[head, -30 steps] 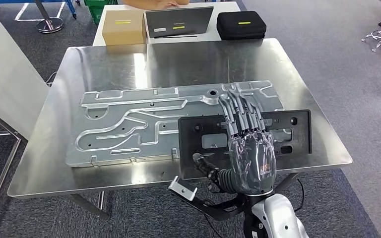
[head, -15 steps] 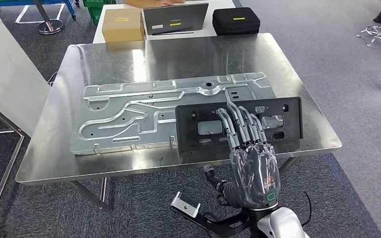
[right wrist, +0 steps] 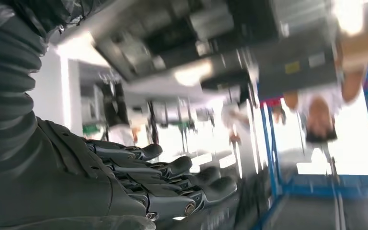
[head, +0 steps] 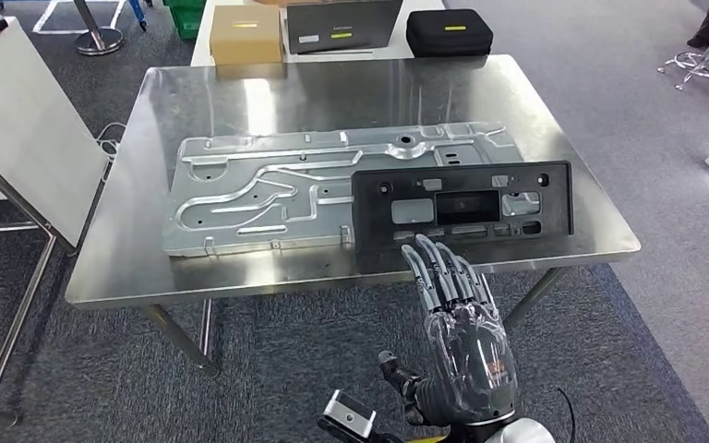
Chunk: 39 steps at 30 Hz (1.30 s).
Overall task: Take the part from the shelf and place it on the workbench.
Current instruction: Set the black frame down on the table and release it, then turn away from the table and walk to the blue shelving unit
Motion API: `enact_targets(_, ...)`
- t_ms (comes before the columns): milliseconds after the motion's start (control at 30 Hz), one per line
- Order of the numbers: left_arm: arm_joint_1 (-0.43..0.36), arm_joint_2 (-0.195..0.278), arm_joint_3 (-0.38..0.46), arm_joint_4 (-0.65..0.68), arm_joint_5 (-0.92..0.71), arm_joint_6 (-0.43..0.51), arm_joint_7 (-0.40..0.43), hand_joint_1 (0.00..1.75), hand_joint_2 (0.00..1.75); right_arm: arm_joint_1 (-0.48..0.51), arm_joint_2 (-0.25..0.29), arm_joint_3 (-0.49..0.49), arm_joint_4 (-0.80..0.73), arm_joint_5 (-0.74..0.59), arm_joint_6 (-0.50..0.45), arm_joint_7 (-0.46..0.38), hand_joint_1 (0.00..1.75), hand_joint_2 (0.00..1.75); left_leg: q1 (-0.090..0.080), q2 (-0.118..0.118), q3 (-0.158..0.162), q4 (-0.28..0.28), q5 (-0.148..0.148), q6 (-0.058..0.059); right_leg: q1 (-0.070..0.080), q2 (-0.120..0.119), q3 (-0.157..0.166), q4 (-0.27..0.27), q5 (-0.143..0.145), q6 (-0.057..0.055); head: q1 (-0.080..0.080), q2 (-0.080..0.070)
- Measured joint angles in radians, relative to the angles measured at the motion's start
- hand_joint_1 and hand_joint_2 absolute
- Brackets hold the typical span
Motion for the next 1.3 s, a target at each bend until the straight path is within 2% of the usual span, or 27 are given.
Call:
enact_targets(67, 0.002, -0.005, 0.001, -0.012, 0.000, -0.002, 0.009, 0.00, 1.75, 0.053, 0.003, -0.035, 0.001, -0.047, -0.010, 0.026, 0.00, 1.75, -0.008, 0.003, -0.021, 0.001, 0.016, 0.011, 0.001, 0.001, -0.037, 0.121, -0.098, -0.003, 0.000, 0.000)
enact_targets(100, 0.004, -0.009, 0.002, -0.018, 0.000, -0.004, 0.015, 0.00, 1.75, 0.091, 0.003, -0.055, 0.003, -0.074, -0.039, 0.046, 0.00, 1.75, -0.013, 0.004, -0.031, 0.002, 0.024, 0.014, 0.004, 0.001, -0.048, 0.178, -0.127, -0.006, 0.000, 0.000)
enact_targets(133, 0.007, -0.013, 0.002, -0.026, 0.000, -0.009, 0.020, 0.00, 1.75, 0.136, 0.004, -0.074, 0.005, -0.098, -0.074, 0.070, 0.00, 1.75, -0.017, 0.004, -0.041, 0.004, 0.031, 0.017, 0.009, 0.002, -0.045, 0.209, -0.135, -0.011, 0.000, 0.000)
enact_targets(167, 0.010, -0.019, 0.002, -0.033, 0.000, -0.015, 0.023, 0.00, 1.75, 0.183, 0.003, -0.091, 0.009, -0.117, -0.111, 0.100, 0.00, 1.75, -0.021, 0.003, -0.050, 0.007, 0.036, 0.019, 0.015, 0.002, -0.024, 0.204, -0.124, -0.017, 0.000, 0.000)
enact_targets(233, 0.015, -0.033, 0.002, -0.050, 0.000, -0.029, 0.027, 0.00, 1.75, 0.264, 0.011, -0.131, 0.019, -0.132, -0.149, 0.142, 0.00, 1.75, -0.025, 0.002, -0.062, 0.012, 0.040, 0.021, 0.025, 0.001, 0.071, 0.089, -0.081, -0.022, 0.000, 0.000)
enact_targets(300, 0.019, -0.046, 0.002, -0.071, 0.000, -0.042, 0.031, 0.00, 1.75, 0.320, 0.061, -0.228, 0.040, -0.109, -0.137, 0.099, 0.00, 0.87, -0.031, 0.002, -0.065, 0.015, 0.041, 0.022, 0.030, -0.001, 0.159, -0.047, -0.072, -0.024, 0.000, 0.000)
enact_targets(367, 0.021, -0.055, 0.001, -0.087, 0.000, -0.049, 0.036, 0.00, 1.75, 0.342, 0.140, -0.391, 0.092, -0.069, -0.111, 0.013, 0.00, 0.00, -0.037, 0.003, -0.064, 0.018, 0.041, 0.023, 0.032, -0.002, 0.185, -0.099, -0.078, -0.032, 0.000, 0.000)
enact_targets(400, 0.020, -0.057, 0.001, -0.090, 0.000, -0.050, 0.037, 0.00, 1.75, 0.339, 0.176, -0.486, 0.136, -0.054, -0.098, -0.010, 0.00, 0.00, -0.038, 0.003, -0.064, 0.018, 0.042, 0.025, 0.032, -0.002, 0.185, -0.102, -0.067, -0.033, 0.000, 0.000)
enact_targets(467, 0.017, -0.064, 0.001, -0.092, 0.000, -0.049, 0.037, 0.00, 1.75, 0.319, 0.227, -0.676, 0.258, -0.038, -0.070, -0.004, 0.00, 0.00, -0.035, 0.002, -0.063, 0.010, 0.054, 0.032, 0.032, -0.004, 0.186, -0.102, -0.062, -0.021, 0.000, 0.000)
enact_targets(500, 0.016, -0.067, 0.001, -0.092, 0.000, -0.046, 0.037, 0.00, 1.75, 0.306, 0.245, -0.759, 0.322, -0.033, -0.055, 0.006, 0.00, 0.00, -0.031, 0.001, -0.064, 0.002, 0.064, 0.035, 0.032, -0.004, 0.183, -0.093, -0.071, -0.016, 0.000, 0.000)
enact_targets(567, 0.014, -0.072, 0.001, -0.092, 0.000, -0.041, 0.037, 0.00, 1.75, 0.268, 0.274, -0.905, 0.454, -0.034, -0.020, 0.027, 0.00, 0.00, -0.025, 0.003, -0.072, -0.010, 0.082, 0.041, 0.029, -0.001, 0.154, -0.029, -0.127, -0.009, 0.000, 0.000)
enact_targets(633, 0.012, -0.074, 0.002, -0.091, 0.000, -0.034, 0.036, 0.00, 1.75, 0.217, 0.298, -1.036, 0.596, -0.049, 0.013, 0.046, 0.00, 0.00, -0.025, 0.006, -0.089, -0.011, 0.093, 0.041, 0.019, 0.002, 0.101, 0.092, -0.205, -0.002, 0.000, 0.000)
enact_targets(667, 0.010, -0.076, 0.002, -0.091, 0.000, -0.031, 0.035, 0.00, 1.75, 0.193, 0.309, -1.099, 0.664, -0.057, 0.023, 0.053, 0.00, 0.00, -0.025, 0.007, -0.098, -0.010, 0.098, 0.038, 0.013, 0.002, 0.081, 0.142, -0.225, 0.001, 0.000, 0.000)
enact_targets(700, 0.009, -0.077, 0.002, -0.091, 0.000, -0.029, 0.033, 0.00, 1.75, 0.174, 0.318, -1.153, 0.723, -0.061, 0.027, 0.057, 0.00, 0.00, -0.024, 0.007, -0.107, -0.008, 0.102, 0.035, 0.007, 0.001, 0.078, 0.161, -0.224, 0.005, 0.000, 0.000)
enact_targets(733, 0.009, -0.078, 0.002, -0.090, 0.000, -0.026, 0.033, 0.00, 1.75, 0.158, 0.326, -1.201, 0.774, -0.061, 0.027, 0.058, 0.00, 0.00, -0.022, 0.007, -0.115, -0.005, 0.107, 0.030, 0.002, 0.001, 0.095, 0.136, -0.201, 0.008, 0.000, 0.000)
enact_targets(833, 0.006, -0.082, 0.002, -0.090, 0.000, -0.023, 0.031, 0.00, 1.75, 0.120, 0.343, -1.297, 0.878, -0.059, 0.026, 0.059, 0.00, 0.00, -0.016, 0.009, -0.134, 0.009, 0.118, 0.013, -0.006, 0.001, 0.200, -0.051, -0.113, 0.015, 0.000, 0.000)
enact_targets(900, 0.003, -0.083, 0.002, -0.088, 0.000, -0.022, 0.030, 0.00, 1.75, 0.098, 0.352, -1.341, 0.925, -0.070, 0.044, 0.067, 0.00, 0.00, -0.014, 0.010, -0.137, 0.014, 0.128, -0.003, 0.000, 0.005, 0.218, -0.096, -0.093, 0.004, 0.000, 0.000)
enact_targets(967, 0.002, -0.083, 0.002, -0.087, 0.000, -0.022, 0.026, 0.00, 1.75, 0.069, 0.358, -1.391, 0.977, -0.104, 0.080, 0.087, 0.00, 0.00, -0.012, 0.010, -0.138, 0.011, 0.140, -0.021, 0.006, 0.008, 0.205, -0.093, -0.081, -0.017, 0.000, 0.000)
enact_targets(1000, 0.001, -0.083, 0.003, -0.086, 0.000, -0.022, 0.025, 0.00, 1.75, 0.051, 0.361, -1.423, 1.007, -0.128, 0.093, 0.094, 0.00, 0.00, -0.010, 0.009, -0.143, 0.015, 0.134, -0.028, 0.006, 0.007, 0.198, -0.095, -0.074, -0.028, 0.000, 0.000)
enact_targets(1033, 0.001, -0.083, 0.004, -0.085, 0.000, -0.022, 0.023, 0.00, 1.75, 0.036, 0.363, -1.457, 1.037, -0.151, 0.099, 0.094, 0.00, 0.00, -0.008, 0.008, -0.151, 0.033, 0.109, -0.033, 0.006, 0.005, 0.190, -0.097, -0.063, -0.040, 0.000, 0.000)
enact_targets(1067, 0.000, -0.083, 0.007, -0.084, 0.000, -0.021, 0.022, 0.00, 1.75, 0.023, 0.365, -1.491, 1.066, -0.174, 0.100, 0.085, 0.00, 0.00, -0.007, 0.007, -0.164, 0.070, 0.067, -0.036, 0.006, 0.002, 0.179, -0.099, -0.051, -0.049, 0.000, 0.000)
enact_targets(1133, -0.001, -0.083, 0.014, -0.082, 0.000, -0.020, 0.022, 0.00, 1.75, 0.006, 0.368, -1.543, 1.116, -0.215, 0.106, 0.054, 0.00, 0.00, -0.005, 0.006, -0.195, 0.193, -0.038, -0.039, 0.011, -0.003, 0.155, -0.097, -0.033, -0.060, 0.000, 0.000)
enact_targets(1167, -0.001, -0.083, 0.018, -0.081, 0.000, -0.020, 0.021, 0.00, 1.75, 0.000, 0.369, -1.561, 1.138, -0.231, 0.113, 0.038, 0.00, 0.00, -0.006, 0.006, -0.203, 0.252, -0.069, -0.041, 0.014, -0.004, 0.142, -0.096, -0.024, -0.062, -0.001, 0.000)
enact_targets(1200, -0.001, -0.083, 0.021, -0.080, 0.000, -0.020, 0.021, 0.00, 1.75, -0.006, 0.370, -1.575, 1.159, -0.242, 0.122, 0.025, 0.00, 0.00, -0.006, 0.006, -0.200, 0.288, -0.077, -0.042, 0.017, -0.005, 0.128, -0.093, -0.015, -0.062, -0.001, 0.000)
enact_targets(1233, -0.002, -0.082, 0.023, -0.078, 0.000, -0.020, 0.020, 0.00, 1.75, -0.010, 0.370, -1.585, 1.178, -0.249, 0.130, 0.016, 0.00, 0.00, -0.006, 0.006, -0.179, 0.290, -0.065, -0.041, 0.019, -0.005, 0.114, -0.090, -0.007, -0.062, -0.001, 0.000)
enact_targets(1267, -0.002, -0.082, 0.024, -0.076, 0.000, -0.020, 0.019, 0.00, 1.75, -0.014, 0.370, -1.593, 1.193, -0.253, 0.138, 0.010, 0.00, 0.00, -0.006, 0.006, -0.139, 0.251, -0.042, -0.037, 0.021, -0.005, 0.101, -0.086, 0.000, -0.061, -0.001, 0.000)
enact_targets(1300, -0.003, -0.082, 0.024, -0.074, 0.000, -0.019, 0.017, 0.00, 1.75, -0.017, 0.370, -1.598, 1.206, -0.254, 0.144, 0.005, 0.00, 0.00, -0.007, 0.005, -0.082, 0.183, -0.023, -0.032, 0.022, -0.005, 0.091, -0.081, 0.006, -0.058, -0.001, 0.000)
